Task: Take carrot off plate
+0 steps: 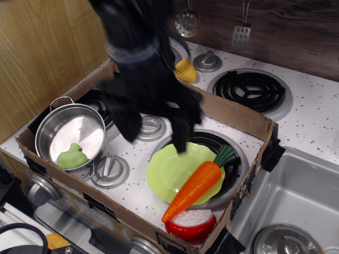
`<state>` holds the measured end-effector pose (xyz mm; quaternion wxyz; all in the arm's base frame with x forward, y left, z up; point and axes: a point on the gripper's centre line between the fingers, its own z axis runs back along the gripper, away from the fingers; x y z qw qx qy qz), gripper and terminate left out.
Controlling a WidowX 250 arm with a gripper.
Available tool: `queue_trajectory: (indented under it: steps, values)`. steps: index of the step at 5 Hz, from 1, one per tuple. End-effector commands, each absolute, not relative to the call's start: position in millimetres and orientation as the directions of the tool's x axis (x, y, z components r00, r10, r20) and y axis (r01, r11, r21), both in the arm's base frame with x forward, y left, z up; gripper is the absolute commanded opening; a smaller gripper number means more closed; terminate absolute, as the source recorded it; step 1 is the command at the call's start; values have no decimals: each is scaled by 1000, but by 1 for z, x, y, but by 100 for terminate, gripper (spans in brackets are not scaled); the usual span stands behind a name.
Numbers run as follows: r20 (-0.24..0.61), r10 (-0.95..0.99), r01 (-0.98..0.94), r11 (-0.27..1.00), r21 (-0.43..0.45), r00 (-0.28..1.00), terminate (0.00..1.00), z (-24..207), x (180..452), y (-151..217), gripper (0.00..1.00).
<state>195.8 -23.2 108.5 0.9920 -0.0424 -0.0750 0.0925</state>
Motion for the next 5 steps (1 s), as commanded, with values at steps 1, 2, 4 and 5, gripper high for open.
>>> queue_trajectory:
  steps: [1, 2, 4, 5]
  values:
    - [184, 102, -98, 995, -31, 978, 0, 84, 209, -41, 100]
    - [203, 78, -77, 997, -13, 976, 0, 75, 215, -46, 100]
    - [230, 42, -37, 999, -25, 972, 0, 56, 231, -50, 100]
    - [235, 34, -25, 999, -43, 971, 0, 44, 236, -52, 100]
